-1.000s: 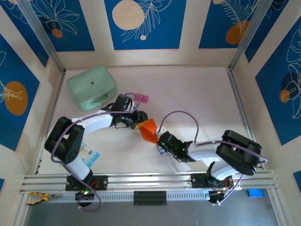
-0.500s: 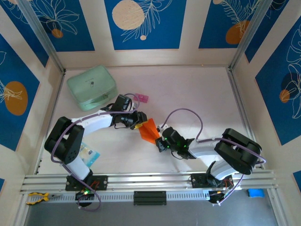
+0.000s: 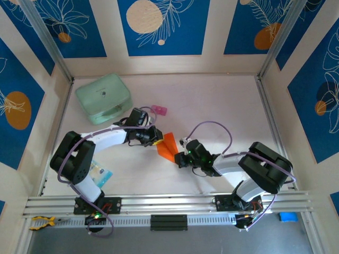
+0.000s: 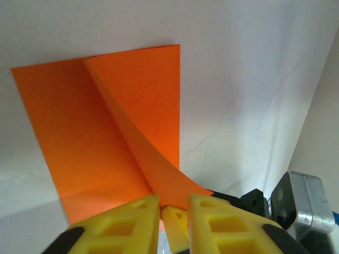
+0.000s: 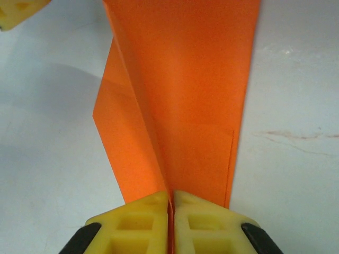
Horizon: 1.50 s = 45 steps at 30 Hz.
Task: Fold a paper plane with a square sheet of paper (pick it up from the middle)
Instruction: Fourth fold the wing at the center of the table.
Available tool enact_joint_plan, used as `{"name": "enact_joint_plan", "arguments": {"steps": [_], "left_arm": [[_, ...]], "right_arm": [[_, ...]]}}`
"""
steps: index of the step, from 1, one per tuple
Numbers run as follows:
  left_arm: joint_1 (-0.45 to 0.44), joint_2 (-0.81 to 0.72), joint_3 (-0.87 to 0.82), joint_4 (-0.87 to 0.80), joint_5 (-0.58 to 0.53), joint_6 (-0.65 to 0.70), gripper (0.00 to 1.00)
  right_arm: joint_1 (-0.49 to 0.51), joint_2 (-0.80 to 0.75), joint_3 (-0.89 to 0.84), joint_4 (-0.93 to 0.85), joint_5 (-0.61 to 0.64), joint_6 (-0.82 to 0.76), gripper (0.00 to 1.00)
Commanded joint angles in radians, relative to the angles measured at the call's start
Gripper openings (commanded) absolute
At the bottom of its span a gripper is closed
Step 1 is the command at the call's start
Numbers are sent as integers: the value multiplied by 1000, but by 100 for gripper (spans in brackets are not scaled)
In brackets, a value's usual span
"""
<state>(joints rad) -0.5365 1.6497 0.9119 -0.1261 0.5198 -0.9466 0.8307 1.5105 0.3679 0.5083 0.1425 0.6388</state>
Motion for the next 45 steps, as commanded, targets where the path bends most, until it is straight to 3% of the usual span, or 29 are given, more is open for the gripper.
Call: {"name": "enact_joint_plan", "arguments": {"steps": [1,6,16,25,45], "left_arm": [[11,-16,-20,34,20,-2,12],[-2,-10,-49,84,37,-17,6],[-73,59,-50,247,65,-67,6],[-99,140,-1,270,84,-73,6],[-112,201,23,252,19,-63,7]], "right_arm": [[-5,36,-22,2,-52,63,12],[-22,59,-38,45,-87,113,11],[-49,70,-70,98,-116,158,8],[-68,79,-71,94,-151,182,9],[-91,67,-40,-14,-182,202,11]]}}
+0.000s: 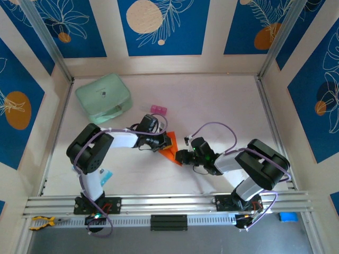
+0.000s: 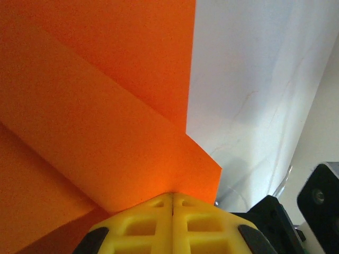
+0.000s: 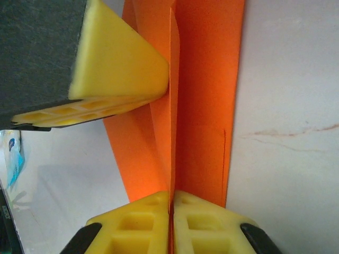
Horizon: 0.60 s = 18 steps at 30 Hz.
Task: Fold a paper plane with a square sheet of paper (pick it up from the middle)
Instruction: Fourth fold the wing at the center of the table.
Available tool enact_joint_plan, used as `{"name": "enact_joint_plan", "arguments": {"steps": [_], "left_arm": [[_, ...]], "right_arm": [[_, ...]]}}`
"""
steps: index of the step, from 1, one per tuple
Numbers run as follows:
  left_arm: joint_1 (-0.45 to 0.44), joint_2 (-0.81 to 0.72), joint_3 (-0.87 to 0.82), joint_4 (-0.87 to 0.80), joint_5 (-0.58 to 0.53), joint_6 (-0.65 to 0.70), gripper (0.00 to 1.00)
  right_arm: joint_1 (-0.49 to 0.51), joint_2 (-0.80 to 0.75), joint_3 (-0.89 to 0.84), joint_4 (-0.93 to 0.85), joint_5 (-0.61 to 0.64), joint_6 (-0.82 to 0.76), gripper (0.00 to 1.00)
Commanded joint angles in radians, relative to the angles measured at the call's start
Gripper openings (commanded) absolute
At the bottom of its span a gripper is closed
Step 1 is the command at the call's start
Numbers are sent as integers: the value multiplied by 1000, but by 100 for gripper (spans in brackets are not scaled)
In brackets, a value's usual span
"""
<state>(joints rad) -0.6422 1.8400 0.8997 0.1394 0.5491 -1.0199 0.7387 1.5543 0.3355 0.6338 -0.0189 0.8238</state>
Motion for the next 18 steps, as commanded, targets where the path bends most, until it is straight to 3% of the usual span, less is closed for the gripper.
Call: {"name": "enact_joint_plan", "arguments": {"steps": [1,18], "left_arm": [[-7,14,40,-16,-8,15,7],[-7,42,50,15,27,23,10]], "right_arm": [[1,21,-8,-139,-23,18,11],[0,18,-12,-152,-9,52,7]]}}
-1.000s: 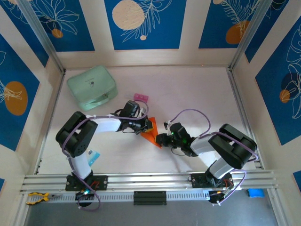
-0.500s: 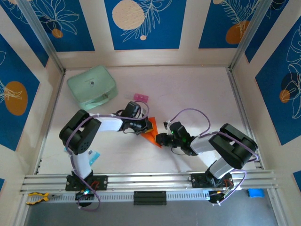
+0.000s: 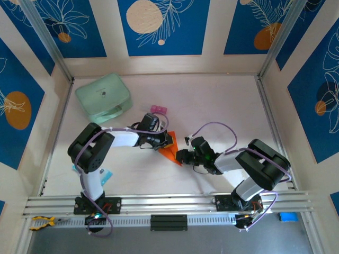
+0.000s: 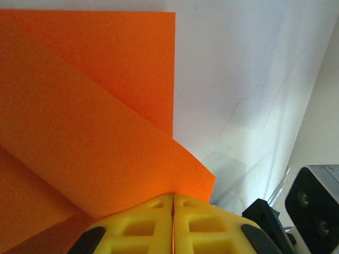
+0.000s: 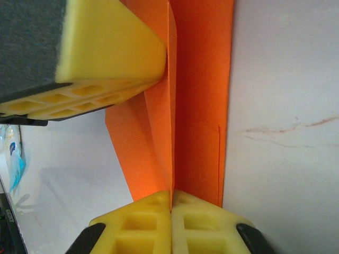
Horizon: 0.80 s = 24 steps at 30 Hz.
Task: Fold a paper plane with a square sheet of paper (pick it up from the middle)
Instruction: Fourth fold the wing at the center of the table.
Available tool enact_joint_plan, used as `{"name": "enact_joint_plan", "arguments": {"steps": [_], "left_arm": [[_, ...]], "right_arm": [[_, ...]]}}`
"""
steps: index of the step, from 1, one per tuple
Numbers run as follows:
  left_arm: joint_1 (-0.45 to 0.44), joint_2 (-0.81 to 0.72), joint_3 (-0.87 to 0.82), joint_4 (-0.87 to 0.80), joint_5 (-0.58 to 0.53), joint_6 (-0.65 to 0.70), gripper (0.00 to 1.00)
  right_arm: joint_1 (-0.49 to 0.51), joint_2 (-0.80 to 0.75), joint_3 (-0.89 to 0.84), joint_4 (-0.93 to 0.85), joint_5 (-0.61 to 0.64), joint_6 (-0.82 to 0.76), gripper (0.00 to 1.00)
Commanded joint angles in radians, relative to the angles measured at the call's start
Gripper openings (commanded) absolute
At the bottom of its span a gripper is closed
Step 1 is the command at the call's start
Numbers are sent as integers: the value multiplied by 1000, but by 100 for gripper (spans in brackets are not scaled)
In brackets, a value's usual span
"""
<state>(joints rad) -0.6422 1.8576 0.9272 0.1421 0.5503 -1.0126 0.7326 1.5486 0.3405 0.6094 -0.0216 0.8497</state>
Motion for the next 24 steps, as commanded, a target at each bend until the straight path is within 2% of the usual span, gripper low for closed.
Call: {"name": "enact_joint_plan", "arguments": {"steps": [1,24], "left_arm": [[-6,26,24,11,26,19,10],[-7,66,55,-25,20,48,11]], "right_arm": [[5,26,-18,-127,-4,28,5],[0,37,-5,-163,-11,55,4]]}}
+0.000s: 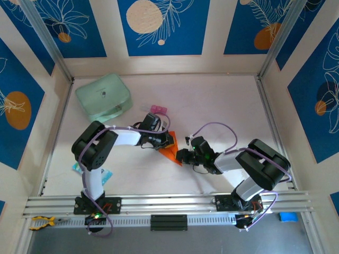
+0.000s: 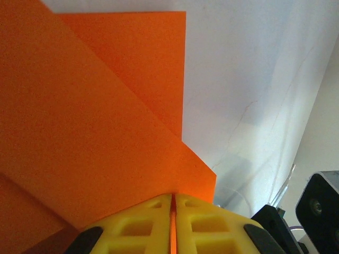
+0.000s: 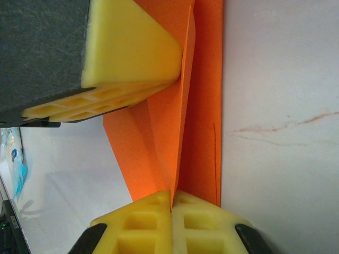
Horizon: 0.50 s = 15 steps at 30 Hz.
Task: Fold a paper plane with a square sheet of paper (pick it up from the middle)
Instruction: Fourth fold the wing at the center of the table.
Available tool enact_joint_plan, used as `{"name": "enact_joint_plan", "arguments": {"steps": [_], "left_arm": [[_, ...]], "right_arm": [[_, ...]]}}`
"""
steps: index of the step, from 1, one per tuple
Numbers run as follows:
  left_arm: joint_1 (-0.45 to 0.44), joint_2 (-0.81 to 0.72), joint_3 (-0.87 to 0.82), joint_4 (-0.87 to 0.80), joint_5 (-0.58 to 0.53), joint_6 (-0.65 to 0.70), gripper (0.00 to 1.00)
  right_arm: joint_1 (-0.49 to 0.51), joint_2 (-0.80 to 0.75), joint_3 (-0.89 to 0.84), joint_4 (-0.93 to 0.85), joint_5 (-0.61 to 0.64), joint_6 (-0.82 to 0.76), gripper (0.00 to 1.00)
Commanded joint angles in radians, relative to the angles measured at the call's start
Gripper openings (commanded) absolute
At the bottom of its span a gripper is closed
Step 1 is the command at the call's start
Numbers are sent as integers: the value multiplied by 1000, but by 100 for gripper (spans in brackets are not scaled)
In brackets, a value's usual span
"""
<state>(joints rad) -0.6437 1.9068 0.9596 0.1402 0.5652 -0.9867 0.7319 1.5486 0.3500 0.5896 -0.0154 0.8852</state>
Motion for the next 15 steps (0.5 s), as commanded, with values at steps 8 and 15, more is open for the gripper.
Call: {"name": "enact_joint_plan", "arguments": {"steps": [8,15], "left_arm": [[-5,23,30,-57,-8,39,11],[-5,33,38,-65,-9,49,11]], "right_arm": [[-3,41,3,-175,-35,16,5],[-5,30,6,-184,-37,17,5]]}}
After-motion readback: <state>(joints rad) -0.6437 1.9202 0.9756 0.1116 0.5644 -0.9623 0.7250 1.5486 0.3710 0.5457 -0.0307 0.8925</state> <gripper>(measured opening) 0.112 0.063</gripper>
